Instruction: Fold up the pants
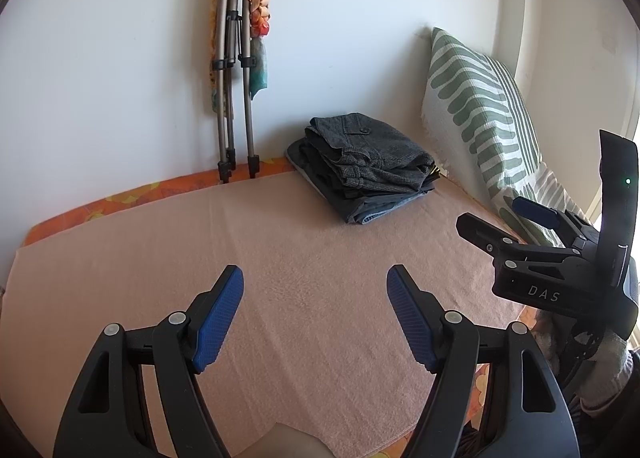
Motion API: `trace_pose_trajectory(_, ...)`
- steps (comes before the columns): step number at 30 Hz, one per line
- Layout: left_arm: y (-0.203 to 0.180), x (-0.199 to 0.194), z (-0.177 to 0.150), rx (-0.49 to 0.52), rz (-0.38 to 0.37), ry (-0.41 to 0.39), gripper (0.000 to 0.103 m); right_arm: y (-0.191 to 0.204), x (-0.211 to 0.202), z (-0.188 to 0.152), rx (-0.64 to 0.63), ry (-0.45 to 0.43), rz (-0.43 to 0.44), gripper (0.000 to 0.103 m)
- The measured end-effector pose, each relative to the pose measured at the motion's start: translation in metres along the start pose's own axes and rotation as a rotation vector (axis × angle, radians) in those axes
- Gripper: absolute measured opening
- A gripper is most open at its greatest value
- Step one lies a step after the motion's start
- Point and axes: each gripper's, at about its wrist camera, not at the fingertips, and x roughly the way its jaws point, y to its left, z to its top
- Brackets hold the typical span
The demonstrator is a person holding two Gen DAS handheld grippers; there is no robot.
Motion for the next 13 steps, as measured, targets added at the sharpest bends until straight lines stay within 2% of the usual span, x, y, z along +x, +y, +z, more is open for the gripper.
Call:
trace_pose_trajectory(6,-0.0012,-0.0006,-0.0013,0.014,0.01,-0.013,0.074,0.0002,0.0001,-0.0003,0.0,0.002,0.002,0.103)
trace_pose_trajectory(13,0.0005,0.0028,-0.0013,-0.001,0.001,0.01,0.074,-0.0001,0.0002,-0.0006,0.0,0.002,0.002,0.103)
